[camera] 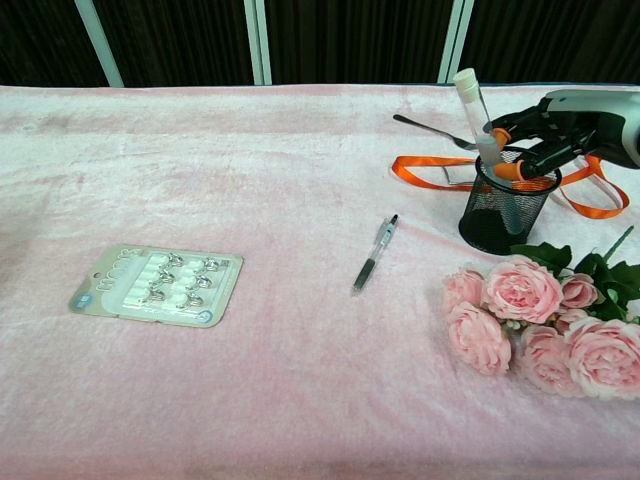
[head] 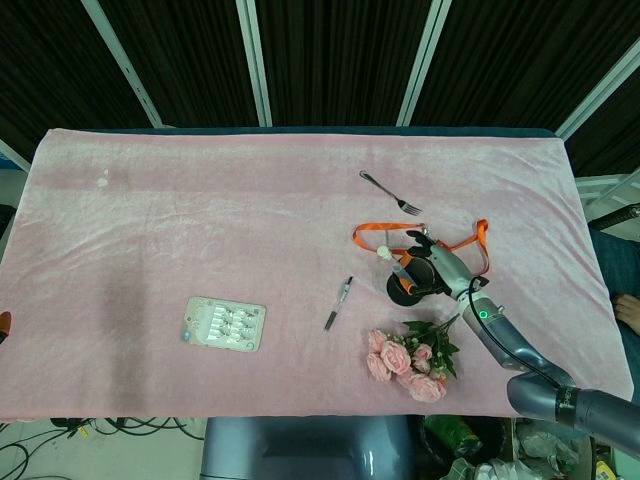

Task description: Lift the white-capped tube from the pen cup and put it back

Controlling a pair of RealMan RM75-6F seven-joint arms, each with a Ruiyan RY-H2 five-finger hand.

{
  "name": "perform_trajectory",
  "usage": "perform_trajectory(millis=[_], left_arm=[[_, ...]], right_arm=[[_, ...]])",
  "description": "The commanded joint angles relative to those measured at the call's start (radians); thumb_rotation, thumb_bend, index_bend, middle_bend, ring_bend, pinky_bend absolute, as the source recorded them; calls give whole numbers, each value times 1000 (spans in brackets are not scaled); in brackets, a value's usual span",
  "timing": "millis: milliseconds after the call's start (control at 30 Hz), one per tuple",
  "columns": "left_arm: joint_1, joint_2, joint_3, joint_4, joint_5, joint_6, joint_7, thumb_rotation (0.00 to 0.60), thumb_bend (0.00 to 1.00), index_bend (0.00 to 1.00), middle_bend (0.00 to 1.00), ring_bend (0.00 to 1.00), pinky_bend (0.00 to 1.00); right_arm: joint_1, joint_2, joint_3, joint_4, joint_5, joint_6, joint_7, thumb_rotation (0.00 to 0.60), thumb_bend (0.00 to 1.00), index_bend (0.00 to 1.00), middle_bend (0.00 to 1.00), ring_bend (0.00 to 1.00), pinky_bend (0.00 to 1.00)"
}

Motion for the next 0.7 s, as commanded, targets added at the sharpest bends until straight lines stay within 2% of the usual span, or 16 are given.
perform_trajectory(millis=[33, 300, 700], left_arm=[[1, -1, 1, 0, 0, 3, 1, 600, 336, 169, 84, 0, 20], [1, 0, -2, -2, -10, 0, 3, 600, 337, 169, 84, 0, 20], [2, -2, -1, 5, 7, 11, -4, 600, 337, 171, 84, 0, 20]], right_arm=[[3, 2, -4, 1, 5, -12, -1, 600, 390, 502, 40, 61, 163], [1, 6, 0, 3, 11, -20, 3, 600, 390, 491, 36, 55, 163], [3, 17, -7, 4, 11, -43, -6, 600, 389, 411, 30, 43, 163]])
